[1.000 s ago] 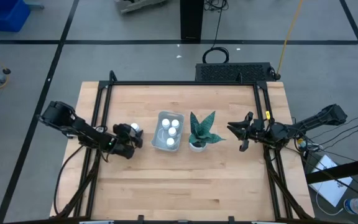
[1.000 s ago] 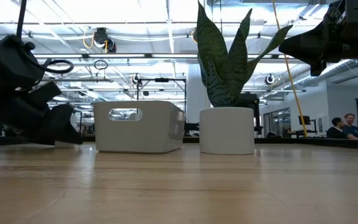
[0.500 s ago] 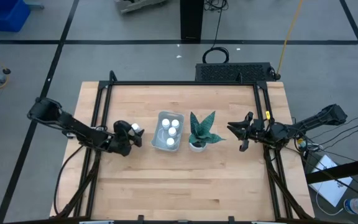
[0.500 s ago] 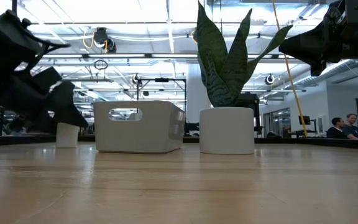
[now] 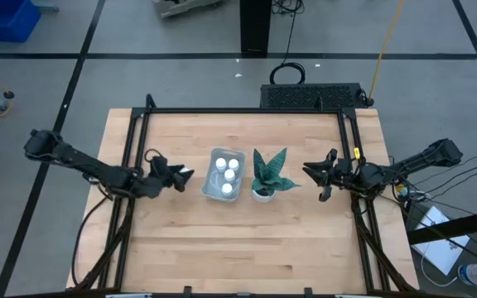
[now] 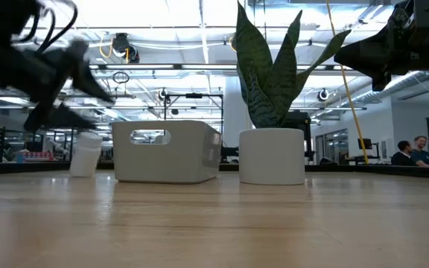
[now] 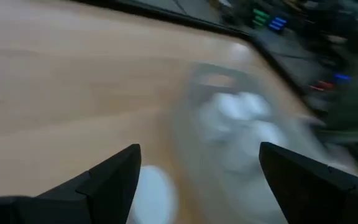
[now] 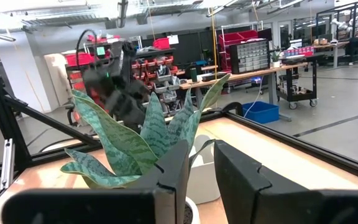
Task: Pick and place pill bottles into a basket
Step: Put the white pill bottle into the gray bin
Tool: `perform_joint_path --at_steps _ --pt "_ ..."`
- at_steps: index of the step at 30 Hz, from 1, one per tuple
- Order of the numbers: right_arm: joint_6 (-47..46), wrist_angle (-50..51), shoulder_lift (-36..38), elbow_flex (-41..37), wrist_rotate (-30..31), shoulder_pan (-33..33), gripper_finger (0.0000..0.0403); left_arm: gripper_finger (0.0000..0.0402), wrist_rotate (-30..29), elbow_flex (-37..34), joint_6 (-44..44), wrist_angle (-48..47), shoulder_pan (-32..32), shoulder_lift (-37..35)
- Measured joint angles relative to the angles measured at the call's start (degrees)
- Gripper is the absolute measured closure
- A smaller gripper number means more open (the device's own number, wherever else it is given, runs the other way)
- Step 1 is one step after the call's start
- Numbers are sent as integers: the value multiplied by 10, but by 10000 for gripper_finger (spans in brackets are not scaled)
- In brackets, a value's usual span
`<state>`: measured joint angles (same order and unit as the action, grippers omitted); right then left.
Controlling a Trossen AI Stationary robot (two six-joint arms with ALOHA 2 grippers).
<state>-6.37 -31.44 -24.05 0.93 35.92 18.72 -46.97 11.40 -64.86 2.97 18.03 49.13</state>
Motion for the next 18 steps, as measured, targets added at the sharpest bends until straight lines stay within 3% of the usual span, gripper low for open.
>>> perform_joint_path --at_steps 3,5,7,10,12,15,18 --pt "0 0 0 0 0 0 332 69 82 48 12 -35 -13 -32" --pt "0 0 0 0 0 0 332 69 120 104 14 -107 -20 -43" --pt "0 0 0 0 0 0 332 69 128 172 18 -234 -22 -46" --pt "0 0 0 0 0 0 332 69 94 277 -12 -492 -34 -32" --pt "0 0 0 0 0 0 332 69 80 336 8 -603 -43 -18" --pt "0 0 0 0 0 0 332 69 98 401 82 -671 -47 -1" --pt "0 0 0 0 0 0 332 69 157 437 173 -664 -56 16"
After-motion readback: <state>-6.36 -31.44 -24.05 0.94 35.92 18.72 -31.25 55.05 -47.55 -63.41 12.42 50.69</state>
